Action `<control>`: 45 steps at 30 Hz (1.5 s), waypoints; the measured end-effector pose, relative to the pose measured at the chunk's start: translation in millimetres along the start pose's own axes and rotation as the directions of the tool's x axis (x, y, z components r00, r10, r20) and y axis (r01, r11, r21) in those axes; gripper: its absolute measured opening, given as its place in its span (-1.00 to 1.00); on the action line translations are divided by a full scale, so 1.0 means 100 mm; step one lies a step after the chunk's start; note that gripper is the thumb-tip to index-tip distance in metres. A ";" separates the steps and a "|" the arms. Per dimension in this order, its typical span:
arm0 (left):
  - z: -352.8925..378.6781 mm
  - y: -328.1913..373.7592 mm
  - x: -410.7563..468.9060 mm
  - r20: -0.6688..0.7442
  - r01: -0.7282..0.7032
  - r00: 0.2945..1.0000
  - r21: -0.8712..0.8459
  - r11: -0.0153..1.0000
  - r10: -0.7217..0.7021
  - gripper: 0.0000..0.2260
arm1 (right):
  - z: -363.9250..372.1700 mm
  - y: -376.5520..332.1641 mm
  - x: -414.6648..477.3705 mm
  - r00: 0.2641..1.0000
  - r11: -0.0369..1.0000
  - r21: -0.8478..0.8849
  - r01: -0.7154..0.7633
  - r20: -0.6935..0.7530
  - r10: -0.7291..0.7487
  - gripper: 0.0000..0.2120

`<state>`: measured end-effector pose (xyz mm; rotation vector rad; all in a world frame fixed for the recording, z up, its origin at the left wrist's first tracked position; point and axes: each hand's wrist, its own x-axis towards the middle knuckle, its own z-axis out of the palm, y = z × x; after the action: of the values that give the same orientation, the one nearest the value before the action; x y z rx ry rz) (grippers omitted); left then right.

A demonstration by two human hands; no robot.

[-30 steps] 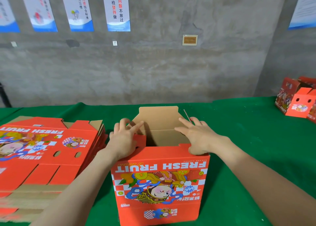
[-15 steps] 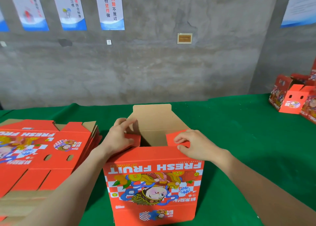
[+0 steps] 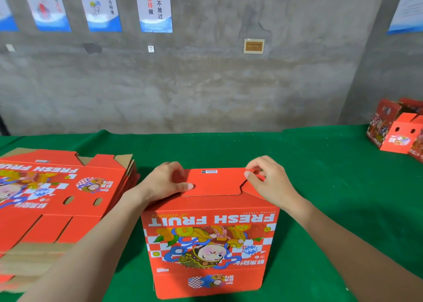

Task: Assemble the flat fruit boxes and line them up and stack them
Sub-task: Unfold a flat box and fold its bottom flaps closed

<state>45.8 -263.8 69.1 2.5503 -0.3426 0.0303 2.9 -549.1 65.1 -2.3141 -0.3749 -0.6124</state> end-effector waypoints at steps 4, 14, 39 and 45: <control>0.02 0.02 -0.01 -0.032 -0.032 0.999 0.035 0.999 0.034 -0.66 | 0.05 0.00 0.16 0.945 0.981 -0.194 -0.023 0.315 0.085 -0.58; -0.01 0.07 -0.09 0.099 0.131 0.984 0.154 0.979 -0.147 -0.17 | 0.15 -0.05 0.25 0.833 0.950 -0.298 -0.093 0.499 0.238 -0.44; -0.09 -0.21 -0.47 0.104 0.512 0.852 -0.378 0.772 -0.513 -0.47 | 0.11 0.40 -0.37 0.553 0.556 0.163 -0.815 0.503 0.664 -0.48; -0.13 -0.24 -0.46 -0.113 0.328 0.910 -0.393 0.859 -0.399 -0.57 | -0.04 0.19 -0.26 0.606 0.561 0.262 -0.785 0.513 0.608 -0.33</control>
<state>8.4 -226.7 63.2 2.1745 0.2029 0.0619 -12.4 -567.4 42.9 -1.8440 0.2645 0.3220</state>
